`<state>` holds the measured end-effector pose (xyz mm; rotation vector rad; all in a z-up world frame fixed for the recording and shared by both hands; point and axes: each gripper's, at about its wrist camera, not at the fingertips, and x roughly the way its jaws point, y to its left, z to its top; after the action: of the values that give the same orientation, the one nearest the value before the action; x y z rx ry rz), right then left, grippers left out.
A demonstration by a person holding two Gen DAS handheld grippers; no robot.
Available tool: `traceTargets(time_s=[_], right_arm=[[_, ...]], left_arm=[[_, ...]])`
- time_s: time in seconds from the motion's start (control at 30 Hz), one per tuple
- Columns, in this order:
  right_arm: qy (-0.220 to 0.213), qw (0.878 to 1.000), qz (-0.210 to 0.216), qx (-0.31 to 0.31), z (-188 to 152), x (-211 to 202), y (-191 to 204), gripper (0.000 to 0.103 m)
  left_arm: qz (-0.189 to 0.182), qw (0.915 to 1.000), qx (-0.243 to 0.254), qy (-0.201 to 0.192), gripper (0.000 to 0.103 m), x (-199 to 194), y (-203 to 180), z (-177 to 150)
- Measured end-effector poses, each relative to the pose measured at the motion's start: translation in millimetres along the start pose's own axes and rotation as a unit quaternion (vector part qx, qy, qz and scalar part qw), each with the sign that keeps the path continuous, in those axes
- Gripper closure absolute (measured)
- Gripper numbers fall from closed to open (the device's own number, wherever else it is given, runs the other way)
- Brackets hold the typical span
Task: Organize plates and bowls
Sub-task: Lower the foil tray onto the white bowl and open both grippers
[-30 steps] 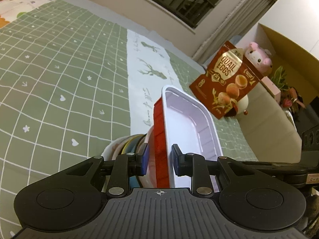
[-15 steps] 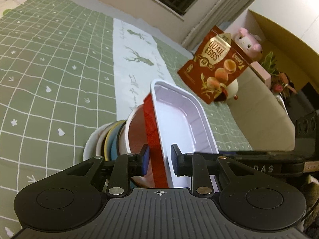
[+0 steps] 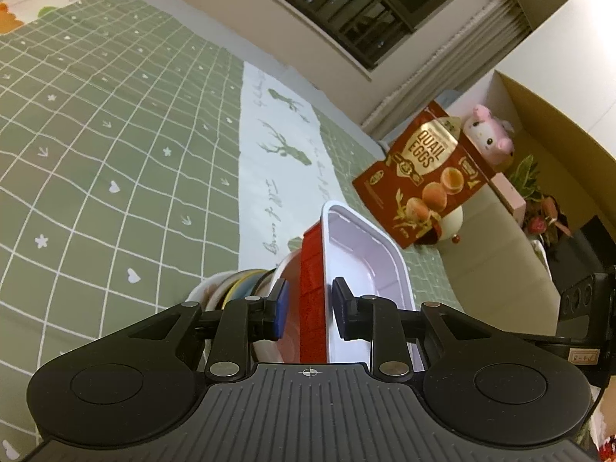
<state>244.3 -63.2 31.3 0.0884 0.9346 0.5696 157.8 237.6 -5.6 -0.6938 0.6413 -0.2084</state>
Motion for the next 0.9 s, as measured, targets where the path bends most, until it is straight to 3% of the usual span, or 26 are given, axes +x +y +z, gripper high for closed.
traceTargets(time_s=[0.53, 0.77, 0.9], right_arm=[[0.001, 1.000, 0.003, -0.013, -5.2, 7.4, 3.4, 0.056], [-0.020, 0.999, -0.020, -0.042, -12.4, 3.0, 13.3, 0.056], [-0.053, 0.996, -0.039, -0.054, -18.6, -13.3, 15.6, 0.056]], left_arm=[[0.016, 0.9987, 0.030, 0.037, 0.077, 4.1, -9.5, -11.8], [0.020, 0.9987, 0.029, 0.038, 0.077, -2.3, -13.3, -17.6], [0.032, 0.9990, 0.025, 0.018, 0.077, -20.7, -18.0, -27.1]])
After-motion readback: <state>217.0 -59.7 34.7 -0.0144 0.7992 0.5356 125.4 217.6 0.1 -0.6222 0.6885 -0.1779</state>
